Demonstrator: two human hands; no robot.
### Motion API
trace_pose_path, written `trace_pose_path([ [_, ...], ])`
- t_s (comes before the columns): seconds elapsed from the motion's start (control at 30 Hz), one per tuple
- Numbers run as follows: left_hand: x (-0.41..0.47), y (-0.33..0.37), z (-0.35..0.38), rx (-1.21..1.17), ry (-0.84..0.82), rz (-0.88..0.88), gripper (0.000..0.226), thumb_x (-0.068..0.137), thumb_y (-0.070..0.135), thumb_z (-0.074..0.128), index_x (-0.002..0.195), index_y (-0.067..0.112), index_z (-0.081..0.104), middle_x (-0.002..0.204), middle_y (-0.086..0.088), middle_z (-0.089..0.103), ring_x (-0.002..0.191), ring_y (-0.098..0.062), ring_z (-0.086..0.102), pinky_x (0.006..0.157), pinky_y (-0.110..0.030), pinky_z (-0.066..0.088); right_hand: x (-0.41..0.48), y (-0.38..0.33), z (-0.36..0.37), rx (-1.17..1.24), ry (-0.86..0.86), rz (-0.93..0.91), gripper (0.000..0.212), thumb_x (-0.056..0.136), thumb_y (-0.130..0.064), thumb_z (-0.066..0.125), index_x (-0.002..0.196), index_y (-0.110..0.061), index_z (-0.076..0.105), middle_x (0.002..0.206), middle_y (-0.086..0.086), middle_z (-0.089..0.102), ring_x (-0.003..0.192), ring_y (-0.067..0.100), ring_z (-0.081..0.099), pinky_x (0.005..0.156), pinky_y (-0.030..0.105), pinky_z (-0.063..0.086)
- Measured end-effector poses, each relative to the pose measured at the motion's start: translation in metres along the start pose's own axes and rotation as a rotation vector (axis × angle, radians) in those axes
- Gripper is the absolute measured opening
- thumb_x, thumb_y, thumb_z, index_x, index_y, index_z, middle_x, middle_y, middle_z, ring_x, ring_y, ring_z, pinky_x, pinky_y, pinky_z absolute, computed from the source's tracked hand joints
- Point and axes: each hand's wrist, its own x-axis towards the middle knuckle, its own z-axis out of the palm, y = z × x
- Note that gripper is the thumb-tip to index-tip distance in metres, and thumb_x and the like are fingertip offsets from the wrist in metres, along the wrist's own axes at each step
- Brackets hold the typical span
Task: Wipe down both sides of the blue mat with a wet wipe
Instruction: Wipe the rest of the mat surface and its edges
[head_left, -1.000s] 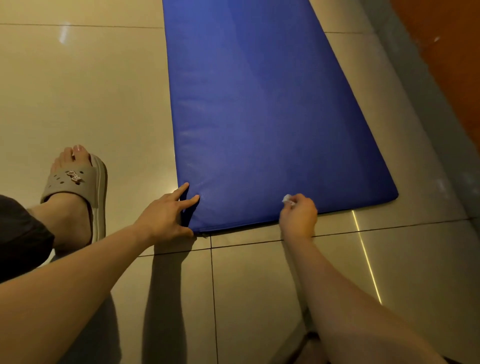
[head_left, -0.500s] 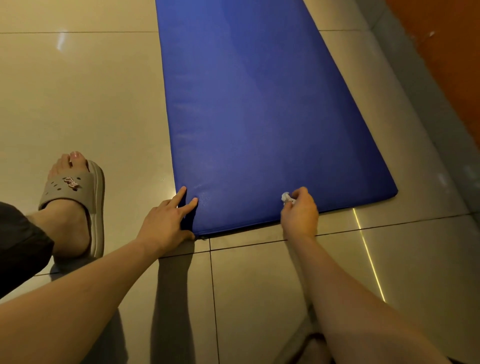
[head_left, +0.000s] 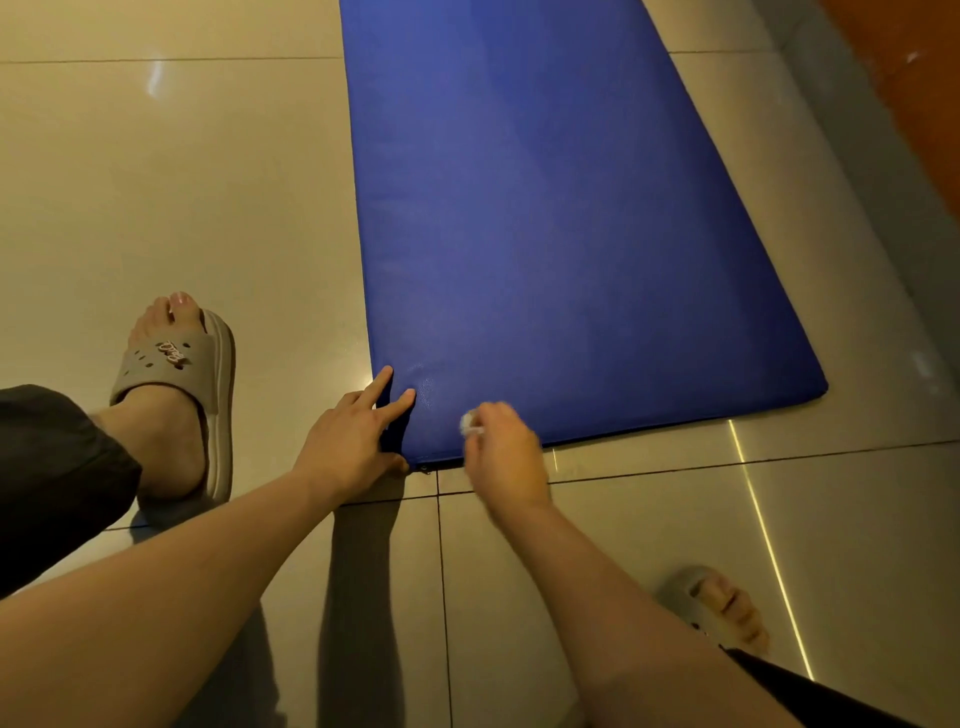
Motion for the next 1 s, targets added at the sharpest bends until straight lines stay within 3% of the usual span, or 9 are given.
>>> trace_pose_path([
  [0.13,0.000,-0.002,0.002,-0.006,0.008,0.009,0.092,0.086,0.063,0.067,0.159,0.043,0.014,0.170,0.004,0.001,0.144,-0.026,0.032,0.109,-0.039,0.044,0.021,0.051,-0.049,-0.018,0.229,0.237,0.011,0.101,-0.025,0.057,0.104,-0.015,0.058,0.103,0.003,0.060,0.087,0.020,0.063,0.069,0.031,0.051],
  [0.23,0.001,-0.003,0.004,-0.004,0.012,0.000,0.093,0.086,0.063,0.067,0.159,0.043,0.014,0.170,0.004,0.002,0.143,-0.026,0.033,0.108,-0.038,0.045,0.021,0.046,-0.050,-0.032,0.258,0.296,0.016,0.102,-0.023,0.055,0.110,-0.011,0.060,0.107,0.006,0.063,0.089,0.020,0.063,0.070,0.026,0.047],
  [0.33,0.001,-0.003,0.004,-0.028,0.011,0.001,0.093,0.085,0.061,0.069,0.159,0.042,0.015,0.170,0.004,0.003,0.144,-0.026,0.032,0.109,-0.039,0.044,0.006,0.013,-0.021,0.030,0.205,0.235,0.014,0.102,-0.023,0.054,0.109,-0.014,0.063,0.106,0.003,0.064,0.089,0.016,0.063,0.071,0.025,0.051],
  [0.47,0.002,-0.003,-0.002,-0.035,-0.024,0.008,0.096,0.084,0.058,0.073,0.159,0.037,0.017,0.170,0.002,0.003,0.145,-0.027,0.031,0.112,-0.040,0.042,-0.012,-0.030,0.019,0.106,-0.008,0.088,0.015,0.102,-0.027,0.057,0.114,-0.022,0.064,0.109,-0.004,0.062,0.093,0.013,0.063,0.080,0.029,0.060],
  [0.6,-0.004,-0.014,-0.008,-0.051,0.003,-0.010,0.104,0.080,0.060,0.075,0.160,0.030,0.017,0.169,0.000,0.010,0.148,-0.028,0.029,0.117,-0.043,0.035,-0.008,-0.035,0.027,0.032,-0.152,-0.035,0.010,0.102,-0.025,0.056,0.111,-0.022,0.059,0.105,-0.002,0.060,0.090,0.015,0.062,0.081,0.034,0.060],
  [0.7,-0.005,-0.019,-0.008,-0.081,0.011,0.009,0.098,0.083,0.058,0.073,0.160,0.028,0.021,0.167,0.000,0.020,0.145,-0.028,0.035,0.114,-0.041,0.038,0.005,0.004,-0.002,0.056,0.036,0.104,0.003,0.100,-0.025,0.056,0.099,-0.022,0.056,0.093,-0.003,0.061,0.079,0.013,0.062,0.072,0.036,0.059],
  [0.8,-0.002,-0.018,-0.003,-0.094,0.020,0.013,0.096,0.084,0.055,0.073,0.160,0.027,0.022,0.166,0.000,0.022,0.143,-0.027,0.038,0.113,-0.040,0.040,0.011,0.043,-0.034,-0.009,0.232,0.244,0.007,0.098,-0.024,0.059,0.100,-0.019,0.055,0.094,-0.003,0.060,0.078,0.013,0.058,0.066,0.030,0.050],
  [0.9,-0.002,-0.021,0.002,-0.116,0.017,0.002,0.096,0.085,0.055,0.073,0.160,0.028,0.020,0.167,0.001,0.020,0.145,-0.028,0.036,0.114,-0.041,0.039,0.005,0.034,-0.031,0.011,0.262,0.266,0.007,0.100,-0.026,0.057,0.103,-0.019,0.056,0.093,-0.002,0.063,0.078,0.013,0.061,0.067,0.032,0.059],
  [1.0,0.000,-0.024,0.007,-0.127,0.012,-0.015,0.098,0.084,0.056,0.073,0.161,0.029,0.017,0.168,0.001,0.018,0.146,-0.027,0.033,0.115,-0.042,0.038,-0.006,0.000,0.000,0.060,0.163,0.206,0.007,0.100,-0.028,0.056,0.104,-0.023,0.060,0.094,-0.005,0.063,0.079,0.009,0.062,0.070,0.032,0.061],
])
